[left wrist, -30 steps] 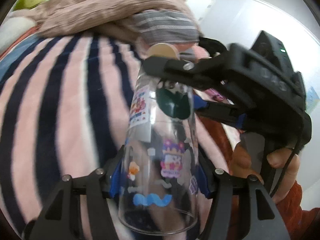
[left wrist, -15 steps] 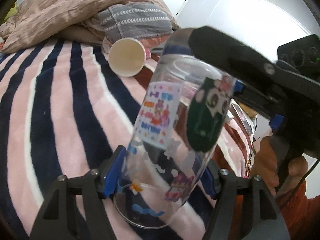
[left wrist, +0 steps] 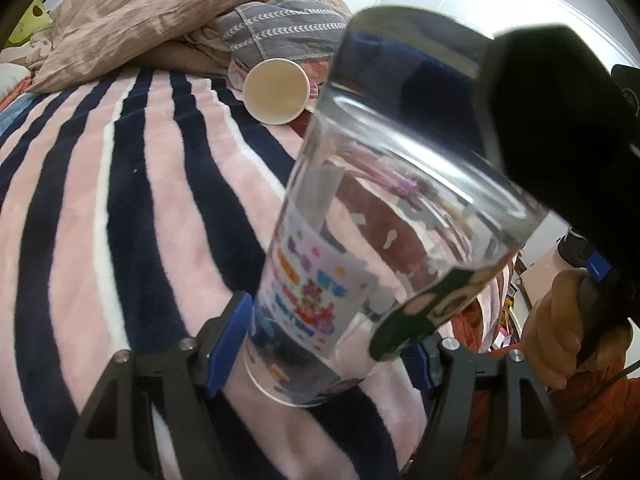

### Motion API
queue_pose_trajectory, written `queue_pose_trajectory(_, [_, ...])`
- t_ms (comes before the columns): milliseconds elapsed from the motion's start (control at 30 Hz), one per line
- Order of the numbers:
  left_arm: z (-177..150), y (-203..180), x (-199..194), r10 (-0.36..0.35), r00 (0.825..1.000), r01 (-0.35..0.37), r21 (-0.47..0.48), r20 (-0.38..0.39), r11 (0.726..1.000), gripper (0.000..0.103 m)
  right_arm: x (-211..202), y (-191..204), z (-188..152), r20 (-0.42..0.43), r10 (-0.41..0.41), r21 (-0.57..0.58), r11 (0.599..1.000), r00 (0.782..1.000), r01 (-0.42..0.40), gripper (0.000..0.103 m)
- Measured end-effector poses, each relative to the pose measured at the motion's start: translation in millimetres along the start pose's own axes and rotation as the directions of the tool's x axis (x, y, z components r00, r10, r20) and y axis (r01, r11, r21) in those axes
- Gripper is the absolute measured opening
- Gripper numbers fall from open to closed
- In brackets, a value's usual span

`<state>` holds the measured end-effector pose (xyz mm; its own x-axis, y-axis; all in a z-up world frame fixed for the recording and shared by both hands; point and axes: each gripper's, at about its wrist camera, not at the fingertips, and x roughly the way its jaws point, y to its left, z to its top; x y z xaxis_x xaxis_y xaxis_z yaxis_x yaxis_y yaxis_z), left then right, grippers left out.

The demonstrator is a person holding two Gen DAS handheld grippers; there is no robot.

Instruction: Flip cup upside down

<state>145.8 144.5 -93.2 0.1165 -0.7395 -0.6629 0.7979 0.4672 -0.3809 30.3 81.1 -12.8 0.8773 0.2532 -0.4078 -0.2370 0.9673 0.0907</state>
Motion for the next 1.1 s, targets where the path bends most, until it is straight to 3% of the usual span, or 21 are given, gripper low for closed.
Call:
queue_pose_trajectory(433, [-7, -1, -8, 0.013, 1.0, -0.013, 0.013, -0.012, 1.0, 0.067, 0, 5, -1, -0.009, -0.01, -0.025, 1.0, 1.0, 0.01, 0.055])
queue_pose_trajectory(567, [-6, -1, -11, 0.002, 1.0, -0.002, -0.01, -0.005, 1.0, 0.078, -2, 0, -2, -0.012, -0.005, -0.006, 1.0, 1.0, 0.005, 0.055])
queue_pose_trajectory(800, [-6, -6, -16, 0.018, 1.0, -0.018, 0.008, 0.012, 1.0, 0.078, -3, -7, -2, -0.014, 0.004, 0.023, 1.0, 1.0, -0.004, 0.056])
queue_pose_trajectory(933, [-9, -13, -25, 0.037, 0.999, -0.037, 0.025, 0.031, 0.999, 0.084, -4, -10, -2, -0.014, 0.007, 0.044, 0.999, 1.0, -0.006, 0.068])
queue_pose_trajectory(1100, [-6, -19, -39, 0.066, 0.996, -0.069, 0.038, 0.062, 0.997, 0.084, -14, -18, 2, 0.026, 0.009, 0.088, 0.996, 1.0, -0.012, 0.073])
